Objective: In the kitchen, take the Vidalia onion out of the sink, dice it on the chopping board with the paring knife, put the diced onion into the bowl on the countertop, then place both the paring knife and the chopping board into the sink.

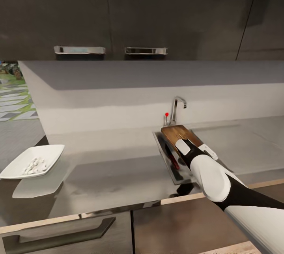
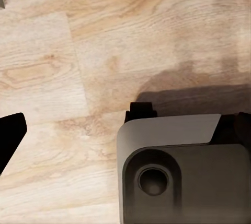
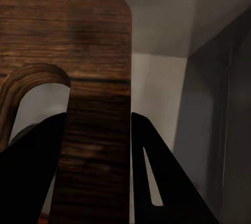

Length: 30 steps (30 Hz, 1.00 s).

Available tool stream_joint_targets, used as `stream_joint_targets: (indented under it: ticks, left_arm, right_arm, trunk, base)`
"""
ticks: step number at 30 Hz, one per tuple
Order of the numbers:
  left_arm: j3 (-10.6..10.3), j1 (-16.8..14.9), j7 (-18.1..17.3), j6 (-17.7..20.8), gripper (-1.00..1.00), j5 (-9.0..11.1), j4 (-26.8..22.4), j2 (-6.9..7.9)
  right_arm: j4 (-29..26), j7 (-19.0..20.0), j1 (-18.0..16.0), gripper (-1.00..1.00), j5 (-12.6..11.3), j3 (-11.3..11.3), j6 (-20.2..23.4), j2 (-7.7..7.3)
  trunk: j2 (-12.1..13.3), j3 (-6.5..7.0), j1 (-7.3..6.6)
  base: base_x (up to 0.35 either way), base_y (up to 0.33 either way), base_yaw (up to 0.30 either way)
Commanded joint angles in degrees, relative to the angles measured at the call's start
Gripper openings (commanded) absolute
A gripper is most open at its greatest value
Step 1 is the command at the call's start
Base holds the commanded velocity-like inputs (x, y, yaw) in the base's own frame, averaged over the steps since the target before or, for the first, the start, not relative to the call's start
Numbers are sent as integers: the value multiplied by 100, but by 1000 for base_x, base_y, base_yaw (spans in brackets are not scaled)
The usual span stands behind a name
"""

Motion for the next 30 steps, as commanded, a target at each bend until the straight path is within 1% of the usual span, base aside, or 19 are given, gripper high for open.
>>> stream_joint_targets:
  ticks: [1, 11, 30]
  left_arm:
    - [-48, -8, 1, -38, 100, 48, 22, -5]
    - [-52, -8, 1, -36, 100, 48, 22, -14]
    - [-48, -8, 1, -29, 100, 48, 22, -25]
  right_arm:
    - [-3, -3, -3, -100, -55, 30, -58, 0]
    - [8, -4, -3, -100, -52, 30, -61, 40]
    - [4, -4, -3, -100, -33, 21, -67, -5]
  trunk:
    - [-4, -16, 0]
    - [-4, -108, 0]
    - [-4, -282, 0]
  base:
    - [13, 0, 0]
    - [2, 0, 0]
    - [0, 0, 0]
